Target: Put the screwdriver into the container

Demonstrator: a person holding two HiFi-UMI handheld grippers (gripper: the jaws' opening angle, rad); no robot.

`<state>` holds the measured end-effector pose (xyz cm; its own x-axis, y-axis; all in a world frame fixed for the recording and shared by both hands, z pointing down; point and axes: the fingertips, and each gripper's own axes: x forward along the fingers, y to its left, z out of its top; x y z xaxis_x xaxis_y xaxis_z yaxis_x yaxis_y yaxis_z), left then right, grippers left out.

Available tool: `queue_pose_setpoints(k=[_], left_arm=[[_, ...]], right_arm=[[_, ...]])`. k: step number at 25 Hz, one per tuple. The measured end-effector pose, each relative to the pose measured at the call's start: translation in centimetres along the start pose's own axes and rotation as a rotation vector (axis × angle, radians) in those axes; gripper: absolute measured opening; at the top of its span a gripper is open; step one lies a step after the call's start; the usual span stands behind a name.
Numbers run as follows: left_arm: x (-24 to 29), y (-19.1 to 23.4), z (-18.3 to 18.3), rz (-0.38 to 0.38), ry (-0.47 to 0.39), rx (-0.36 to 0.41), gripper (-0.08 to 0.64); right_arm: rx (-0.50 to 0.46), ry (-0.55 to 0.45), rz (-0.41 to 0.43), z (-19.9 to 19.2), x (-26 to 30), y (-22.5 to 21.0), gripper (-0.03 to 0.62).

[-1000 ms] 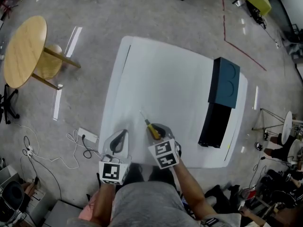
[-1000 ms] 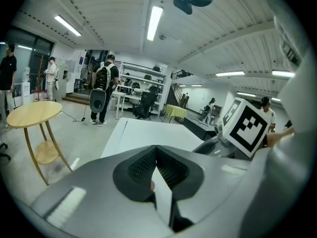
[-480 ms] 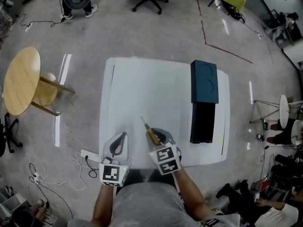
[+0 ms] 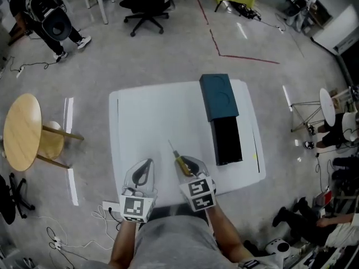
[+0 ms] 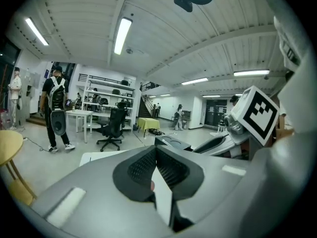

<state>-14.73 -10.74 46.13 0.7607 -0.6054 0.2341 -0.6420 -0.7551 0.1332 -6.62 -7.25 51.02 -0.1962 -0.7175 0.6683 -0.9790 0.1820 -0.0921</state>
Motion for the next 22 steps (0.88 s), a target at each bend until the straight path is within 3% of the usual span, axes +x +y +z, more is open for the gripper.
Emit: queue_pose_setpoints(k=[13, 22], left_arm=[[4.7, -8.2, 1.6, -0.253, 0.01, 0.081, 0.012], [9.4, -15.5, 2.3, -0.326, 0.028, 0.104, 0.012]], right_arm=[[0.184, -0.082, -0.224, -1.7, -6.3, -8.0, 0.075], [0.266, -0.099, -0.302, -4.2, -10.7, -16.4, 0.075]])
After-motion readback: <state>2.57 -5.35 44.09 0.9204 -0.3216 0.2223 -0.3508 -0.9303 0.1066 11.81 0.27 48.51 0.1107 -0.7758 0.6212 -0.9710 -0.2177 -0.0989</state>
